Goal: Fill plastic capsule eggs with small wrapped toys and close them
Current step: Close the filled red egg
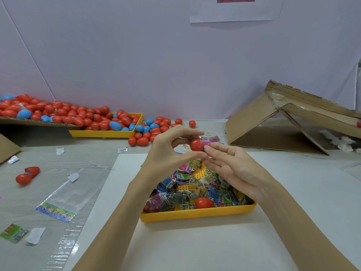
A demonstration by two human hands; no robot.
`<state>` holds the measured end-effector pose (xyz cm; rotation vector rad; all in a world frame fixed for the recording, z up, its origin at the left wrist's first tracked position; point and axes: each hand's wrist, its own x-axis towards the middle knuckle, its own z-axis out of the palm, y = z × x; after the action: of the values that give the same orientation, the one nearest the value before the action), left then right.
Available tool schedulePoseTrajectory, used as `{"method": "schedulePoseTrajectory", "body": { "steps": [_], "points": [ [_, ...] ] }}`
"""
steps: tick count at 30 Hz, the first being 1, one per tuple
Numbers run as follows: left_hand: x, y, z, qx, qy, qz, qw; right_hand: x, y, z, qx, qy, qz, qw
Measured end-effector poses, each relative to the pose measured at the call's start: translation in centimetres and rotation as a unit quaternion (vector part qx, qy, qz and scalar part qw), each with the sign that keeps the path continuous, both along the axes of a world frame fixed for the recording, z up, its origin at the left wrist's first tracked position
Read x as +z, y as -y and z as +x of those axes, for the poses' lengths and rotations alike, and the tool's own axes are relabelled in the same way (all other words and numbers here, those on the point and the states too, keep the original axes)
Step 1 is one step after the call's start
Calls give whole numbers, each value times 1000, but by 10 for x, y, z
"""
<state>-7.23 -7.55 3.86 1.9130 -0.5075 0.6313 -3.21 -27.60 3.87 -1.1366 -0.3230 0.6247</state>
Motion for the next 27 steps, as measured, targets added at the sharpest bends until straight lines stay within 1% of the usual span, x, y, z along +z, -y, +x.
{"method": "schedulePoseTrajectory", "body": {
  "steps": [3, 6, 9, 16, 19, 21, 25, 27],
  "points": [
    [-1, 3, 0, 26, 42, 57, 997, 0, 0, -2, 0, -2, -2, 1000],
    [-3, 8, 0, 71, 89, 106, 988, -1, 0, -2, -15, -18, 7, 1000],
    [-6, 14, 1, 92, 121, 144, 978, -1, 1, -2, -26, -26, 12, 999],
    [-12, 20, 5, 87, 105, 213, 968, -3, 4, -3, -20, -48, 17, 998],
    [-12, 20, 6, 73, 105, 237, 963, -2, 3, -4, -16, -105, 37, 994],
    [-11, 21, 5, 69, 100, 221, 968, -2, 3, -4, -4, -144, 61, 988],
    [-5, 25, 0, 79, 80, 89, 990, 1, 4, -4, 31, -188, 106, 976],
    [-3, 23, -1, 76, 83, 63, 992, 1, 6, -5, 50, -204, 119, 970]
  ]
}}
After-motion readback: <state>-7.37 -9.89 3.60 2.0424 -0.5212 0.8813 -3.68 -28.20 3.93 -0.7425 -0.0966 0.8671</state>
